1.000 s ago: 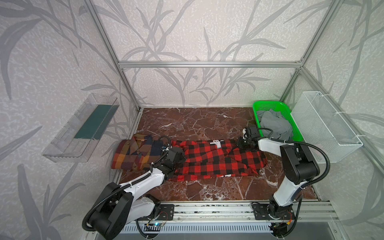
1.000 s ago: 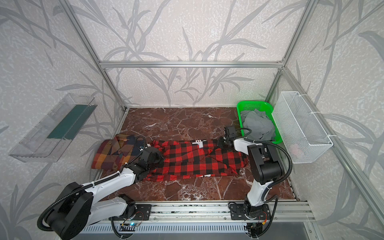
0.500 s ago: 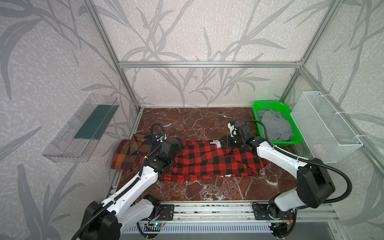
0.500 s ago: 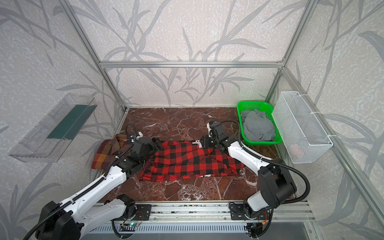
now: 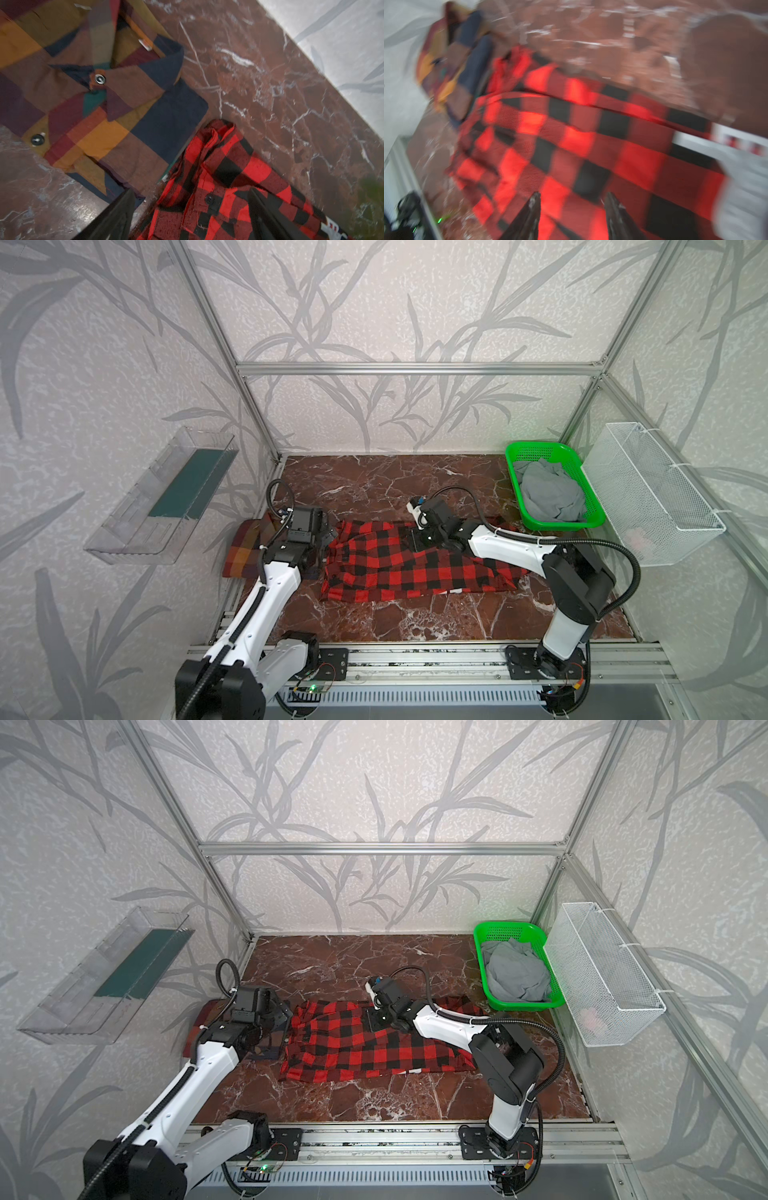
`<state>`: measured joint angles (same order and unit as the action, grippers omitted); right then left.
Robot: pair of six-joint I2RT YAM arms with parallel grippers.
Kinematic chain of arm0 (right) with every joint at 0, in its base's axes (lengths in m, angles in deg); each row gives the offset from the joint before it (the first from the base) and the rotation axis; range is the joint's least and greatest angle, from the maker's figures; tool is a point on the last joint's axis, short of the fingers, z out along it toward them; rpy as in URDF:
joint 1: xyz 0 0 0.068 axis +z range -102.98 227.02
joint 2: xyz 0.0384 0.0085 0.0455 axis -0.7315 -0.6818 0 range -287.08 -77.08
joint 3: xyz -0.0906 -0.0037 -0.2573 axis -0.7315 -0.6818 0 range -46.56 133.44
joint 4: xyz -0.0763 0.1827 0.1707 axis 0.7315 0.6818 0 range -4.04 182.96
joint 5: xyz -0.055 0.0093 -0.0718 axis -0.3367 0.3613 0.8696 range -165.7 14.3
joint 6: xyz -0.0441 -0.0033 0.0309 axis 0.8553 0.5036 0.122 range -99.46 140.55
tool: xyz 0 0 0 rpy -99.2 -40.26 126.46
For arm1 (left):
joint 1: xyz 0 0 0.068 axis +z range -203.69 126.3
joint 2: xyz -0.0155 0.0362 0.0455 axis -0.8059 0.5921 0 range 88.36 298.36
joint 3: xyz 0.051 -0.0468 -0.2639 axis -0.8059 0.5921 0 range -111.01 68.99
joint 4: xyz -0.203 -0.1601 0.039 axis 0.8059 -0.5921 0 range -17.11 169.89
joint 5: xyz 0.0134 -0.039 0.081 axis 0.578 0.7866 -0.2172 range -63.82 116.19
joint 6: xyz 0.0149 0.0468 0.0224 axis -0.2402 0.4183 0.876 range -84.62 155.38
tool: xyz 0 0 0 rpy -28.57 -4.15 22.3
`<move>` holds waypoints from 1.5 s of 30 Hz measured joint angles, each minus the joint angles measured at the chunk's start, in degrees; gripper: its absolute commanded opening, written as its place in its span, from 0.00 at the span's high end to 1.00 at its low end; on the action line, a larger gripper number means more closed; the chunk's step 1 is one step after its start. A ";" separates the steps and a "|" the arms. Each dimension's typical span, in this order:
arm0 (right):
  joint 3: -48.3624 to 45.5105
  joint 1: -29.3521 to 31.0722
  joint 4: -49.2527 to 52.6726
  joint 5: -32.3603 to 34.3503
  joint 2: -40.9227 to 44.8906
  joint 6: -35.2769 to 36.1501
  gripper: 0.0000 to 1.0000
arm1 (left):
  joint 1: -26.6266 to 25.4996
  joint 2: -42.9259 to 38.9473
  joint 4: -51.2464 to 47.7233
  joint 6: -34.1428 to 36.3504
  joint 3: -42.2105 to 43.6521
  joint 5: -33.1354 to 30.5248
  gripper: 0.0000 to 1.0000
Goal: Fold and stack the long sleeve shirts
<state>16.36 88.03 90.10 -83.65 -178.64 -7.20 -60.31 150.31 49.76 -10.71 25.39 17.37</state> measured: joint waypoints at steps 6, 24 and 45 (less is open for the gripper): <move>-6.86 -5.44 1.40 4.79 0.17 -5.92 0.52 | -0.83 10.10 -1.70 -0.42 -1.11 4.31 0.16; -12.96 -9.35 15.91 9.09 25.11 -11.96 0.34 | -14.27 25.00 -10.32 -6.23 -11.08 -2.45 0.19; 4.42 -13.99 32.15 13.29 -5.29 -15.45 0.40 | -23.37 36.20 -15.72 -15.80 -13.25 -5.44 0.20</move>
<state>20.77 74.04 122.25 -70.36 -183.93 -22.66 -83.67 186.51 34.05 -26.51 12.15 11.92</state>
